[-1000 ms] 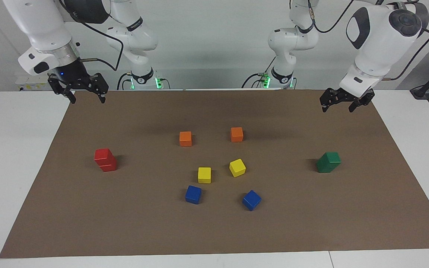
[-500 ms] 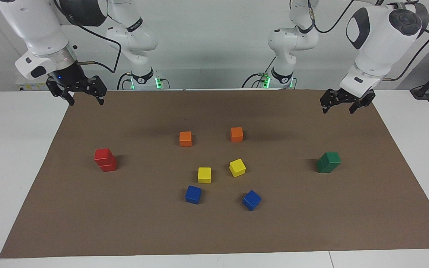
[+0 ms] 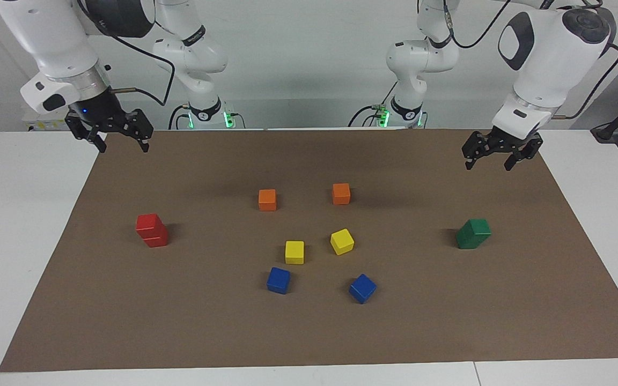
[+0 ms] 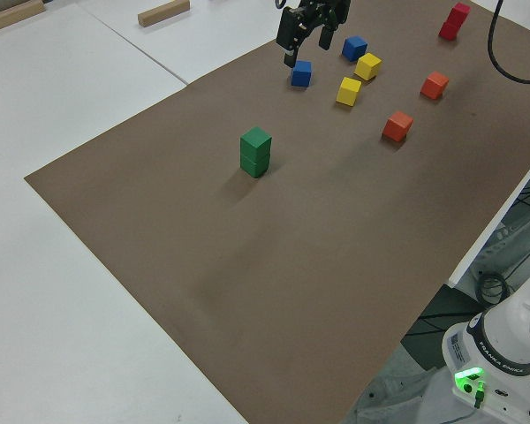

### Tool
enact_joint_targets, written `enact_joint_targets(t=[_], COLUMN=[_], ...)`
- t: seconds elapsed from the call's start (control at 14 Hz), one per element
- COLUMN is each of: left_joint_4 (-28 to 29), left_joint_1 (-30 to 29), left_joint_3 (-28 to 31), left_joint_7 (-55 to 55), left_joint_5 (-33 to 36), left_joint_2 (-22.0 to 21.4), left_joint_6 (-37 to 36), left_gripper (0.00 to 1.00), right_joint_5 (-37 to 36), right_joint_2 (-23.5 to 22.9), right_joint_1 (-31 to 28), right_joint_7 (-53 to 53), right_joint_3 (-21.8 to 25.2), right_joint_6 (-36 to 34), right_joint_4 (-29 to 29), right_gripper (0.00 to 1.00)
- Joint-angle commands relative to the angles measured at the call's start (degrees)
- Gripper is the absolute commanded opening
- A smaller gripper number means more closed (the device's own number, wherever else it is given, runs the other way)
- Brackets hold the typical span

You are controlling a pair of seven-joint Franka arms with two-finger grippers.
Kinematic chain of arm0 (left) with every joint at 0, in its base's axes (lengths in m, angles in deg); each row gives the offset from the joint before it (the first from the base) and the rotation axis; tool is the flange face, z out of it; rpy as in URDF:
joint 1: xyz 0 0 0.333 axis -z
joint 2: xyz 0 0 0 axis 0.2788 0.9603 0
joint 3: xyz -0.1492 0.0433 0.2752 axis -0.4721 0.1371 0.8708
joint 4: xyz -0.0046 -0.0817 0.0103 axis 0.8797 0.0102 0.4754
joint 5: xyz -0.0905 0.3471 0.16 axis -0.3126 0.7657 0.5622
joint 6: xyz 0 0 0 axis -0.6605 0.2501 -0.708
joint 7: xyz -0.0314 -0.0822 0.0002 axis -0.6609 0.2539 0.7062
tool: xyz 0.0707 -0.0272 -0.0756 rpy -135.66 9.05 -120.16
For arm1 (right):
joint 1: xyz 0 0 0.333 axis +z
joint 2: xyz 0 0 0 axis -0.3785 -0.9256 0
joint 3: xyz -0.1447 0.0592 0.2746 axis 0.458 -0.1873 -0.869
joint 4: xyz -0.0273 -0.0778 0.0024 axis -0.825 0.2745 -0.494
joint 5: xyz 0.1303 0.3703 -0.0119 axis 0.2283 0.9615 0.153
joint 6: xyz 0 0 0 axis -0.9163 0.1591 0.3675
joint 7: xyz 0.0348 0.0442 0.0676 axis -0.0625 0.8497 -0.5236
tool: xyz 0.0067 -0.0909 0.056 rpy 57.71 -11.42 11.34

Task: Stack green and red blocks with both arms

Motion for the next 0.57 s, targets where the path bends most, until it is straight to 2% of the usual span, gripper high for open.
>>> enact_joint_targets(t=[0.0, 0.5], left_joint_4=[0.0, 0.0], left_joint_1=[0.1, 1.0], left_joint_3=[-0.9, -0.9], left_joint_7=[0.5, 0.4], left_joint_5=[-0.8, -0.8], left_joint_2=[0.1, -0.1], left_joint_6=[0.1, 0.3], left_gripper=[1.0, 1.0], right_joint_5=[0.9, 0.9], right_joint_2=[0.1, 0.5], right_joint_1=[-0.7, 0.3], right_joint_7=[-0.8, -0.8], right_joint_3=[-0.2, -0.3], right_joint_6=[0.7, 1.1], right_joint_4=[0.6, 0.5], right_gripper=[1.0, 1.0])
